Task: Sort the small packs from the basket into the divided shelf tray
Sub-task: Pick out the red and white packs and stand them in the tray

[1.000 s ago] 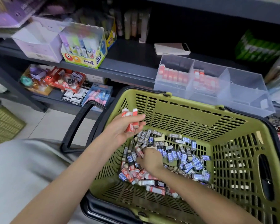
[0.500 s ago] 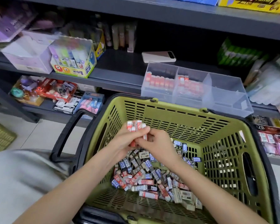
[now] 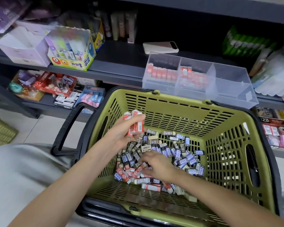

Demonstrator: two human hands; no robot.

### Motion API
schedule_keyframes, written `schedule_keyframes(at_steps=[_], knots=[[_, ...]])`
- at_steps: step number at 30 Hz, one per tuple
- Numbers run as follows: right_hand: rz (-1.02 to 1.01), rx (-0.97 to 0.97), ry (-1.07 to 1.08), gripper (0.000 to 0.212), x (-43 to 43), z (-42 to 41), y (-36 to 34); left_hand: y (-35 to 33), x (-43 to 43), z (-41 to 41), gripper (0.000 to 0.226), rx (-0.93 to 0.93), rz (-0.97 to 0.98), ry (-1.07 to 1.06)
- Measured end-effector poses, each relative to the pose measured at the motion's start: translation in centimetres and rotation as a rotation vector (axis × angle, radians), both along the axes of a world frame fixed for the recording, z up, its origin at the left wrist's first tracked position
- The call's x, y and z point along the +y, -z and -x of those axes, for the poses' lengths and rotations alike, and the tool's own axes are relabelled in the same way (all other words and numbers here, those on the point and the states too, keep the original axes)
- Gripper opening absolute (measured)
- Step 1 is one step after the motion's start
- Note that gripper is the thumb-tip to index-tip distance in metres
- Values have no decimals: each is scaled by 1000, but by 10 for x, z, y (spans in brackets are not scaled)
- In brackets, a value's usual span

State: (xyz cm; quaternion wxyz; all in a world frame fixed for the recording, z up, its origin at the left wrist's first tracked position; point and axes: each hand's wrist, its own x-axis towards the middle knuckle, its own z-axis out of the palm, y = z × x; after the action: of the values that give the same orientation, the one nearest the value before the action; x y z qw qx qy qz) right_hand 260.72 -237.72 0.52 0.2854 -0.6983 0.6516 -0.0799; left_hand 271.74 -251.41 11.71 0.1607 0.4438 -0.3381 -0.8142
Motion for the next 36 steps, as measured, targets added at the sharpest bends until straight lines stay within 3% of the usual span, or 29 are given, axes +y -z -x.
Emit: schedule_keyframes(at_steps=[3,10,14,19,25,28,32,36], knots=[[-11,235,-177,35,-3,-6,19,2,-1,-2,39,87,-119,-18],[20,261,-196,27,-5,-2,31,-1,-3,-1,29,155,-301,-143],[-67,-64,110,23,-5,7,7,-5,-4,-3,33,145,-270,-124],[-6,-592,506,11,-10,41,-67,-13,-6,0,39,150,-189,-68],[254,-976,732,13,-17,94,-155,-33,-24,21,47,216,-69,-45],[507,-924,878,15,-32,131,-183,-43,-38,40,41,244,41,-50],[728,-636,1011,22,-76,181,-196,-56,-54,68,54,291,114,-62],[646,-299,1053,27,-123,214,-185,-66,-67,95,45,322,156,-44]])
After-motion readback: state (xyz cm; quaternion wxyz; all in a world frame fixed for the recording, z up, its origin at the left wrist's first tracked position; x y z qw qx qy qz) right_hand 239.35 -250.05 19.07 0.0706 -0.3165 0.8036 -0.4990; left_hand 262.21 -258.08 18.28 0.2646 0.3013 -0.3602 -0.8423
